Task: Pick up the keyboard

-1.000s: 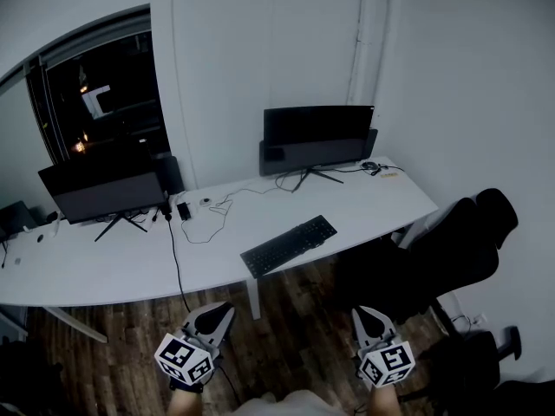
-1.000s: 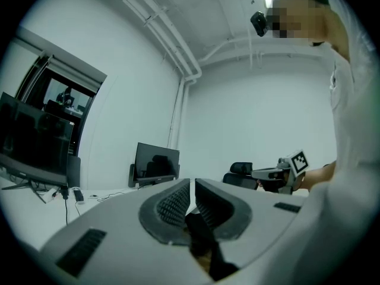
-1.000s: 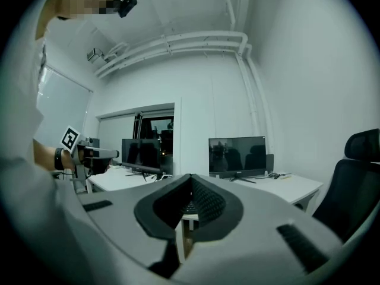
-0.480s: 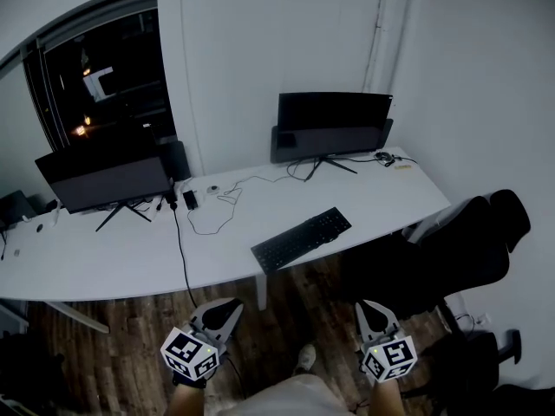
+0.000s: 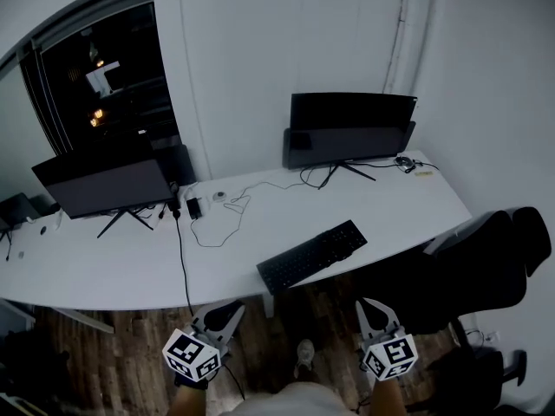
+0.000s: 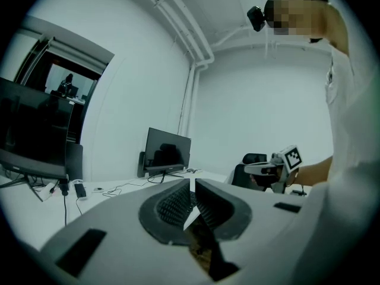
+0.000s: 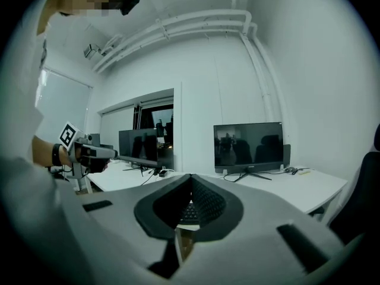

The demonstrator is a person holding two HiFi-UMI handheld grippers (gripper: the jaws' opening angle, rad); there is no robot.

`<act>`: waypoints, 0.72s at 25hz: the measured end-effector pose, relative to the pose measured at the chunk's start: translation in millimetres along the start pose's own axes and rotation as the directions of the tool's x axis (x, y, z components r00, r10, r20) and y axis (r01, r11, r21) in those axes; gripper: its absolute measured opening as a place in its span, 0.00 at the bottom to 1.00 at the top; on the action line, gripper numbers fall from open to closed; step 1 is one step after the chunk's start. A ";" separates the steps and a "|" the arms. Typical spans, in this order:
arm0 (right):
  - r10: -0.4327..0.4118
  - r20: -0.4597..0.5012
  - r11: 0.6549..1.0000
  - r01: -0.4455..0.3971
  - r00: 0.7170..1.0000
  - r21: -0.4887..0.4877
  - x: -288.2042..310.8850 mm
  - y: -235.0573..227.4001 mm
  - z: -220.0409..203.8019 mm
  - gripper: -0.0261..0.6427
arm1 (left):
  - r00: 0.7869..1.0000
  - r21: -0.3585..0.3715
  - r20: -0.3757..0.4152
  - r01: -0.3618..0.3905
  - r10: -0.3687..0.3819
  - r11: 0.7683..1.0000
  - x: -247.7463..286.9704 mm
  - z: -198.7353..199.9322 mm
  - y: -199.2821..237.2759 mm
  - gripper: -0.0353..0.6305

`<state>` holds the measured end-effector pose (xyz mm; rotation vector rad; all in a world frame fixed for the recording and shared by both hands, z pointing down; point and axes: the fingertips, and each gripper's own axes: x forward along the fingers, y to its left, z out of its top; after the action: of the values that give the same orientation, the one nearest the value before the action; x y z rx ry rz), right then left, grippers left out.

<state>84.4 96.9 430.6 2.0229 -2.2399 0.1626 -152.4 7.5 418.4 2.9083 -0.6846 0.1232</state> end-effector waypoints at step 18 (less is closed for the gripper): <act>0.164 -0.148 0.984 -0.172 0.975 -0.041 148.5 -96.6 -33.4 0.05 | 0.986 -0.139 -0.158 -0.074 0.052 0.988 143.0 -60.2 64.9 0.09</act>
<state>166.2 -53.5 487.3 1.7353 -2.2963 0.2523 -56.6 -102.4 502.3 2.7063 -0.7269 0.2901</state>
